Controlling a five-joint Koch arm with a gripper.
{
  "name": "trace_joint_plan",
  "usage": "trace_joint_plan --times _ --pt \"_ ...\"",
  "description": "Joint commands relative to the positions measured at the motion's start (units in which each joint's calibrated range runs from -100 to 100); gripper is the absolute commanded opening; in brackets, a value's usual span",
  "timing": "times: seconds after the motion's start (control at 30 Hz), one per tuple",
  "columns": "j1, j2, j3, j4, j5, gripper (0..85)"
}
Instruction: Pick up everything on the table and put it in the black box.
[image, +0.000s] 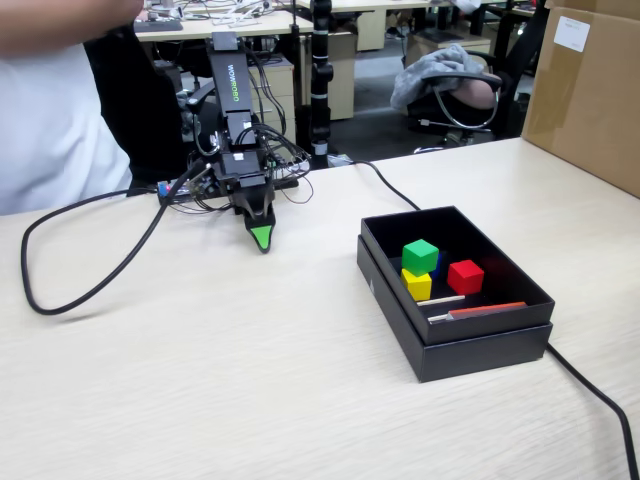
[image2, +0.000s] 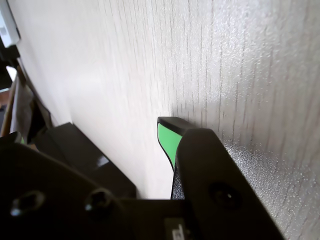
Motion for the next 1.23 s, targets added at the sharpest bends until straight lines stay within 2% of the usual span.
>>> trace_joint_plan --times 0.0,0.27,1.2 --pt "1.07 0.18 -0.84 1.93 -0.20 51.9" --pt "3.22 1.22 -1.02 -4.90 -0.24 49.9" --pt "3.08 1.10 -1.02 -4.98 -0.29 49.9"
